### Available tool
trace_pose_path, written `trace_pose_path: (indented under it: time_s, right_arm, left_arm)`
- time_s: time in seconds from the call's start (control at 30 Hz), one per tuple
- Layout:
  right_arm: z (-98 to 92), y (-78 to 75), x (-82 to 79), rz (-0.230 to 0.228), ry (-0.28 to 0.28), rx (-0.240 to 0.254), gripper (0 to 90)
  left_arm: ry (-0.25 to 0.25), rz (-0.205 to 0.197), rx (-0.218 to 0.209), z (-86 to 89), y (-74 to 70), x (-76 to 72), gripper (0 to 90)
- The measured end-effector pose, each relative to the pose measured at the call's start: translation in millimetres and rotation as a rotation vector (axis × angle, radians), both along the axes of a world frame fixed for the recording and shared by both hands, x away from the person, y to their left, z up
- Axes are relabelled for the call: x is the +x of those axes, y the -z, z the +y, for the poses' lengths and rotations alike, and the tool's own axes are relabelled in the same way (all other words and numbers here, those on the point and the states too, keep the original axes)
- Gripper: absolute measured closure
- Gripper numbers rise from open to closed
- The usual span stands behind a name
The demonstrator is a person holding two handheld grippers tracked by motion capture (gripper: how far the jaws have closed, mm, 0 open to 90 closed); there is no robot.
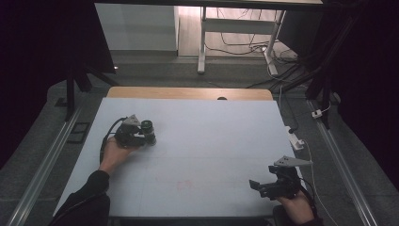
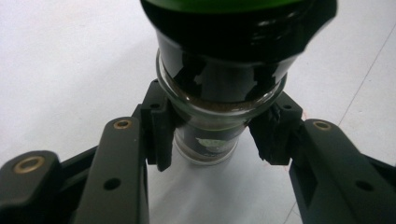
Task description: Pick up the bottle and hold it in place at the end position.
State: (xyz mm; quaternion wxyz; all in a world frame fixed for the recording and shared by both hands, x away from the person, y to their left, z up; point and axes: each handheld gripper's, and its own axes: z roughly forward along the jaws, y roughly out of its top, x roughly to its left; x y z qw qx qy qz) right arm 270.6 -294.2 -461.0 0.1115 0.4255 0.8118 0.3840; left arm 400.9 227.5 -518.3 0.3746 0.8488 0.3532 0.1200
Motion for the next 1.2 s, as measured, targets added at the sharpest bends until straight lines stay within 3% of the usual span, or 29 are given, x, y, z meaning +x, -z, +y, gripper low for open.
trace_pose_path:
  time_s: [0.17,0.33,0.77,1.2]
  right_arm:
    - [-0.1,-0.1,-0.1,-0.001,0.001,0.0,0.0]
    - [-0.1,0.0,0.0,0.0,0.002,0.0,0.0]
    - [-0.2,0.1,0.4,0.004,0.009,-0.002,0.0]
    - [-0.4,0.0,0.4,0.007,0.012,0.001,0.0]
  left_arm:
    - [-0.015,0.0,0.014,-4.6,-4.3,-1.2,53.5]
    - [-0.008,-0.01,-0.019,-11.9,-14.5,-2.6,53.6]
    - [0.051,-0.015,-0.012,-51.7,-35.6,-3.1,53.6]
    - [0.077,0.003,-0.041,-97.4,-45.2,6.2,53.6]
